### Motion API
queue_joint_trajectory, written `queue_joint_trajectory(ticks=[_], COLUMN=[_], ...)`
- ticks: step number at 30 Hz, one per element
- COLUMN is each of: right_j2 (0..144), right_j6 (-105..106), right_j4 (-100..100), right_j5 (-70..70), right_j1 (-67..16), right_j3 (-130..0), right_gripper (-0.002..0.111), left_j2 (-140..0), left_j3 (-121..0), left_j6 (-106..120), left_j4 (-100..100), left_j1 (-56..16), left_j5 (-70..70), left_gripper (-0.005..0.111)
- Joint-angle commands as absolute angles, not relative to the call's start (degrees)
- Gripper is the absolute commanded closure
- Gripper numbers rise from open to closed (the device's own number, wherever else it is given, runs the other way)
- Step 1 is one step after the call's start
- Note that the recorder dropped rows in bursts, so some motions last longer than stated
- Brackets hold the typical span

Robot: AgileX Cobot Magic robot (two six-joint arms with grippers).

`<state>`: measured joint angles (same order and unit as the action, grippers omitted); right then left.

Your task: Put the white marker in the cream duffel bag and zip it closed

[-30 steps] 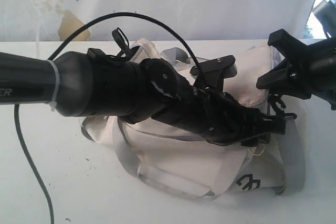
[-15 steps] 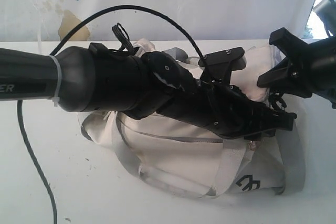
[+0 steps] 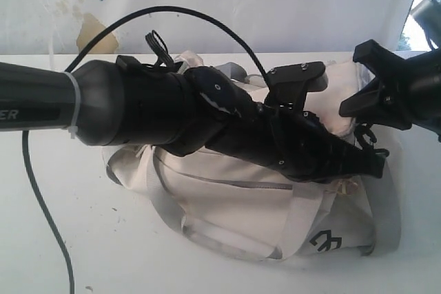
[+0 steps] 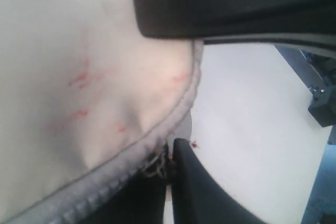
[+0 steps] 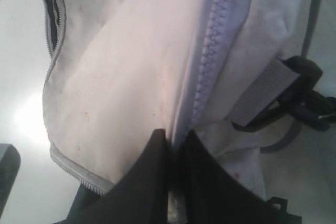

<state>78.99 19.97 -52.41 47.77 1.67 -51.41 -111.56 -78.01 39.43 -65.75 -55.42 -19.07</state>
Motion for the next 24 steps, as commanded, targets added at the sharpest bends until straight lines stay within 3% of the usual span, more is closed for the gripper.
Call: queue_joint_trajectory(ticks=[1,13,24], right_j2=[78.4,78.4,78.4], right_j6=[20.8,20.3,20.1], right_j4=[-51.1,-45.5,-42.5], right_j5=[47.4,45.6,45.0], right_j1=[1.7,1.7,1.7], right_j3=[-52.0,-52.0,-52.0], right_gripper=[0.108,0.108,0.108], left_j2=[-111.3,-106.8,-102.4], left_j3=[-78.4,-78.4,-78.4], left_j6=[40.9,35.2,19.9], left_j4=[-62.5,-52.2,-28.5], left_j1=[-55.3,-52.1,-48.2], left_j5=[-25.2,-41.3,-50.8], left_gripper=[0.107,0.107,0.107])
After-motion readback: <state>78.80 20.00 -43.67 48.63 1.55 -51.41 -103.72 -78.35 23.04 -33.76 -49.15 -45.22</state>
